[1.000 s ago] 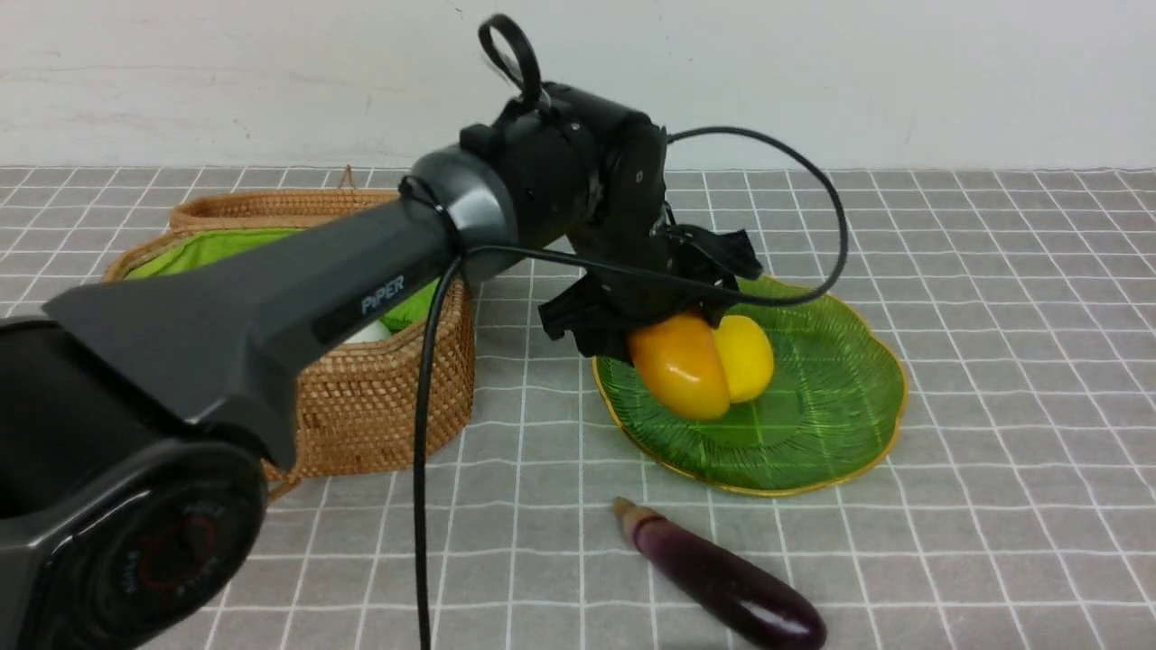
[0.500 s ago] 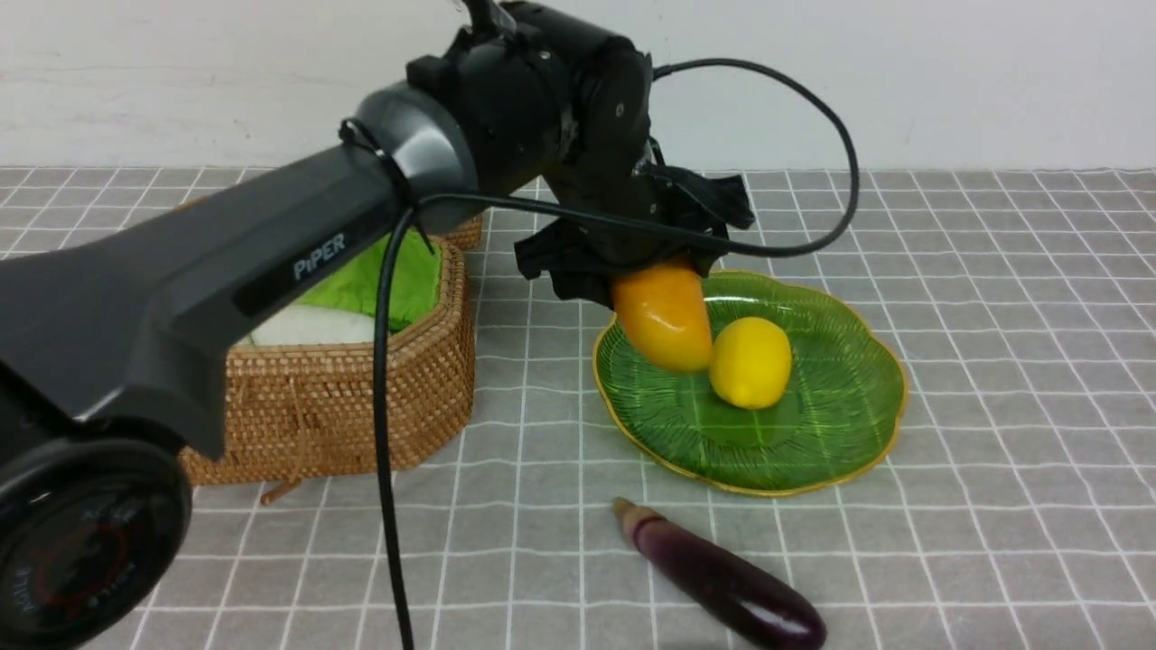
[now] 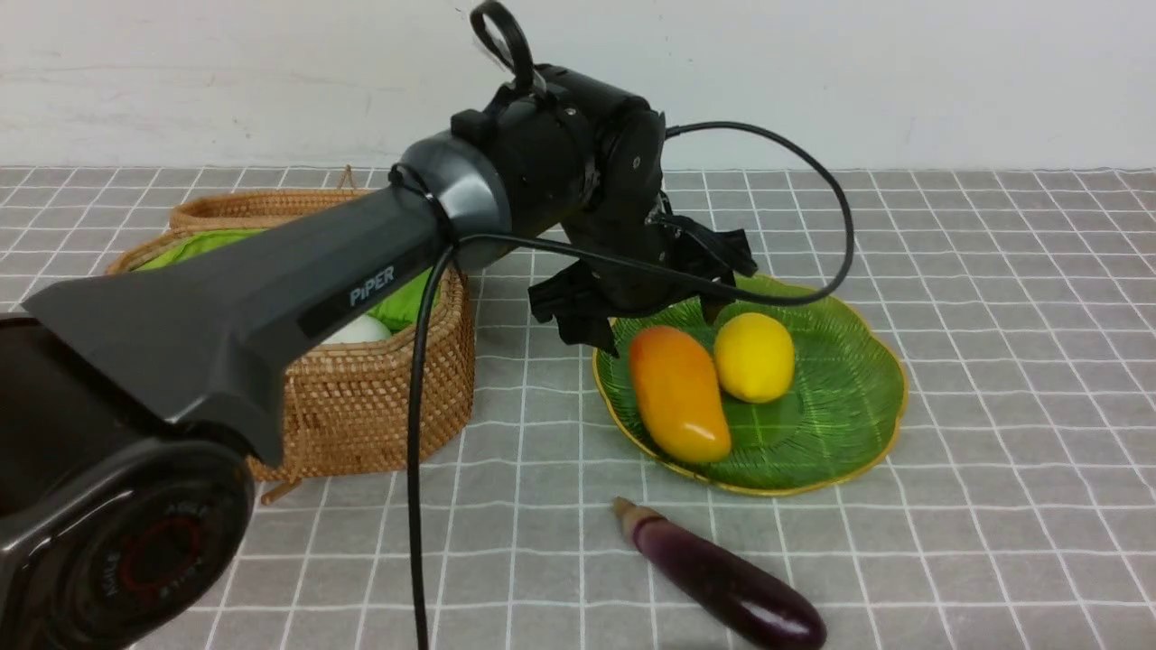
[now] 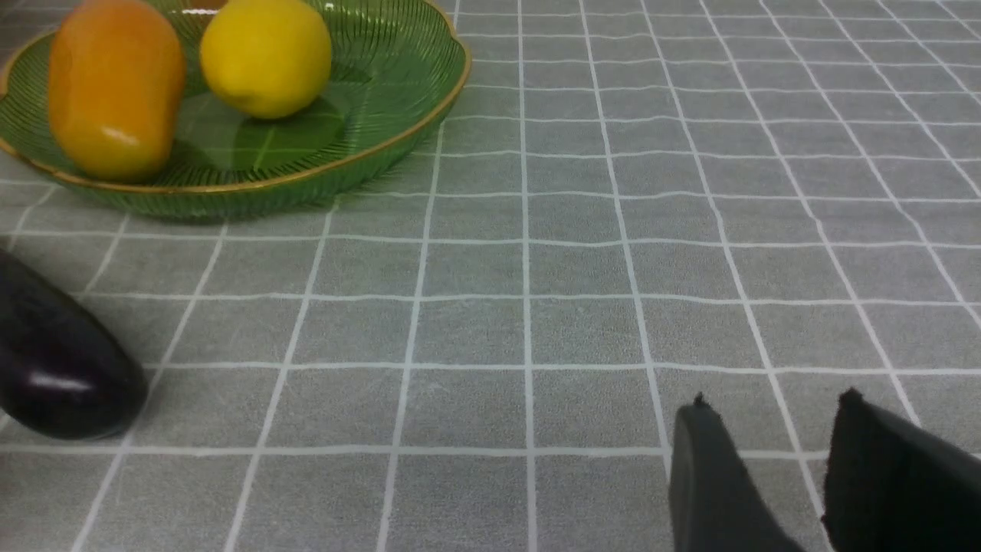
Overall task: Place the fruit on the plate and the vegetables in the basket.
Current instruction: Grab the mango with your left arm and place it on the right plate, then grab an eggplant with your right arm and place it in the basket on the left.
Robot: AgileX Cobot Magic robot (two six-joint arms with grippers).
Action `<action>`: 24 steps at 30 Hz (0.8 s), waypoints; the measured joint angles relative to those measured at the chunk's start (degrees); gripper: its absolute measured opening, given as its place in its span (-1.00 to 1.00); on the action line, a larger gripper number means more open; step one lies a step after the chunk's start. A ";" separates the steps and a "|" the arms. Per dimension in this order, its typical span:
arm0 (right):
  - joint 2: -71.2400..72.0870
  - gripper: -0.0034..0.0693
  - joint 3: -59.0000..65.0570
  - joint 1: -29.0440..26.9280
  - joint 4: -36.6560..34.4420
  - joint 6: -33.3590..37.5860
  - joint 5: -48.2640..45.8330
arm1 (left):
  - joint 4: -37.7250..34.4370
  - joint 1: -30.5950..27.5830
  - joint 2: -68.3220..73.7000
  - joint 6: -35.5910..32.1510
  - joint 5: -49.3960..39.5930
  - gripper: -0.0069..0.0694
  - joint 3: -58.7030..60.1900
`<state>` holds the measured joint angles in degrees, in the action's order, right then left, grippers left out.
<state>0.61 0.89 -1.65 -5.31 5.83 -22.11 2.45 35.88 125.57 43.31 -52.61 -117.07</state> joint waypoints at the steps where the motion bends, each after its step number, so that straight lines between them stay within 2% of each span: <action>1: 0.00 -0.25 0.00 0.00 0.00 0.00 0.00 | 0.00 0.00 0.00 0.00 0.00 0.91 0.00; 3: 0.00 -0.25 0.00 0.00 0.00 0.00 0.00 | 0.09 0.00 -1.10 -2.78 -3.45 0.85 -0.60; 7: 0.00 -0.25 0.00 0.00 0.00 0.00 0.00 | 2.78 0.00 -8.15 -11.61 -14.65 0.46 -3.78; 8: 0.00 -0.25 0.00 0.00 0.00 0.00 0.00 | 2.97 0.00 -8.61 -11.92 -14.65 0.44 -3.78; 10: 0.00 -0.25 0.00 0.00 0.00 0.00 0.00 | 5.23 0.00 -13.65 -13.99 -17.28 0.18 -4.42; 11: 0.00 -0.25 0.00 0.00 0.00 0.00 0.00 | 7.03 0.00 -18.71 -14.96 -18.07 -0.07 -4.01; 13: 0.00 -0.25 0.00 0.00 0.00 0.00 0.00 | 8.25 0.00 -24.00 -15.30 -18.07 -0.37 -2.66; 14: 0.00 -0.25 0.00 0.00 0.00 0.00 0.00 | 8.36 0.00 -24.61 -15.30 -18.07 -0.40 -2.46; 16: 0.00 -0.25 0.00 0.00 0.00 0.00 0.00 | 8.90 0.00 -32.60 -15.70 -18.07 -0.81 1.43; 20: 0.00 -0.25 0.00 0.00 0.00 0.00 0.00 | 8.95 0.00 -42.77 -16.32 -18.07 -0.85 9.66; 24: 0.00 -0.25 0.00 0.00 0.00 0.00 0.00 | 8.95 0.00 -55.35 -16.32 -18.12 -0.85 25.56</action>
<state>0.61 0.89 -1.65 -5.31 5.83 -22.11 11.40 35.88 70.22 26.99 -70.72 -91.51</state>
